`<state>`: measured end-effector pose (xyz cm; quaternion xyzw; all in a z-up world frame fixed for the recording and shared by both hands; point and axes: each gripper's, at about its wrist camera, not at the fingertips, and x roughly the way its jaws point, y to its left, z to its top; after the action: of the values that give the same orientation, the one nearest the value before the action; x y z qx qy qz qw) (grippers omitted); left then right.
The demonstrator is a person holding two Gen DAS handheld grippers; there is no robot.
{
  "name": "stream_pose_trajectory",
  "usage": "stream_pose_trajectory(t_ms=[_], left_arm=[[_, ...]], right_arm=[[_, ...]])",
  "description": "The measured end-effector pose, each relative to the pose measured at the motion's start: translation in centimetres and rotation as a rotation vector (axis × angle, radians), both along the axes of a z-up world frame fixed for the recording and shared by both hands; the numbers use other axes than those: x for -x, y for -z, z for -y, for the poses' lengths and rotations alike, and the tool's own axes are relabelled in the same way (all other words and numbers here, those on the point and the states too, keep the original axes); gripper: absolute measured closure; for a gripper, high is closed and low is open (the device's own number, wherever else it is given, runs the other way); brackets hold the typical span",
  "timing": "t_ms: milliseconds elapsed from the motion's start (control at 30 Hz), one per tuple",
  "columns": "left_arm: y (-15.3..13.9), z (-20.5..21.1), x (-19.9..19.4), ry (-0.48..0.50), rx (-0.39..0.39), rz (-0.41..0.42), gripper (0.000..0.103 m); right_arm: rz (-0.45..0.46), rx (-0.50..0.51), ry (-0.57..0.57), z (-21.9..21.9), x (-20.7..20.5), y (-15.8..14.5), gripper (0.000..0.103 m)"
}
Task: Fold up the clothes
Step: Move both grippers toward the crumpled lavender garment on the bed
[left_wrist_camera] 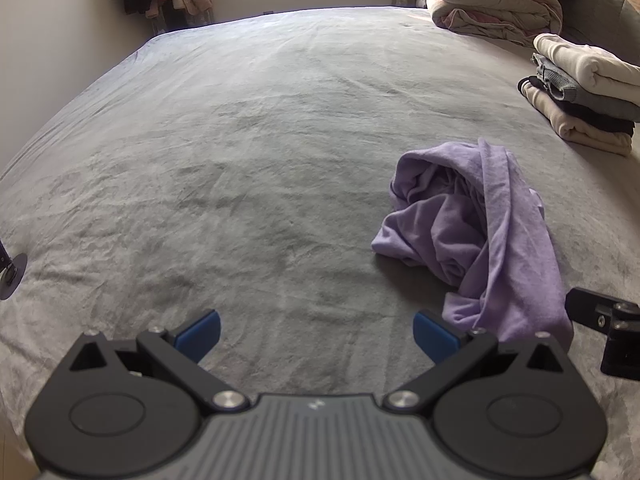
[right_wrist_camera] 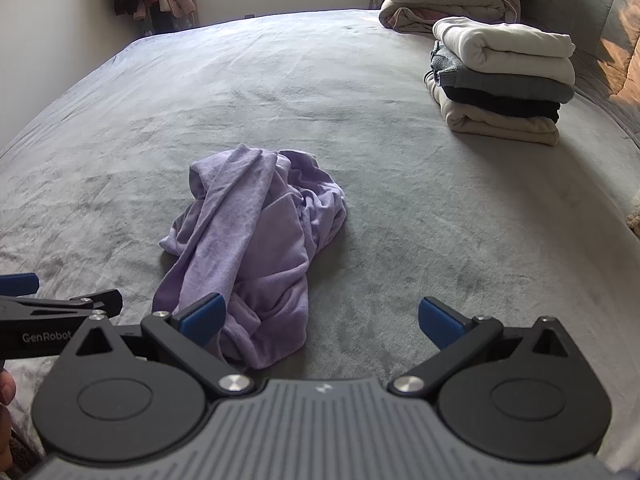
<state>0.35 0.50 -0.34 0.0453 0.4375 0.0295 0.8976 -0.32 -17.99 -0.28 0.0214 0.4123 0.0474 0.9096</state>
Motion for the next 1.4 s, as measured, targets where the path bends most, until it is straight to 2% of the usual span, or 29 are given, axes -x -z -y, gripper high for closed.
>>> stream_pose_trajectory(t_ms=[767,1000,1167,1400], left_arm=[[0.3,-0.1,-0.1,-0.010,0.002,-0.014,0.000],[0.2,-0.7,-0.3,-0.014,0.011,-0.021,0.000],[-0.9,-1.4,-1.2,0.000,0.024,-0.037,0.000],[-3.0,-1.3,-2.0,0.019,0.011,-0.031,0.000]], right_arm=[[-0.012,-0.031,-0.007,0.0,-0.1,-0.1,0.000],[0.010,-0.120,-0.040,0.0,-0.4,-1.3,0.000],[-0.011,-0.175,-0.052,-0.1,-1.4,-2.3,0.000],[-0.013,-0.164,-0.031,0.3,-2.5,-4.2,0.000]])
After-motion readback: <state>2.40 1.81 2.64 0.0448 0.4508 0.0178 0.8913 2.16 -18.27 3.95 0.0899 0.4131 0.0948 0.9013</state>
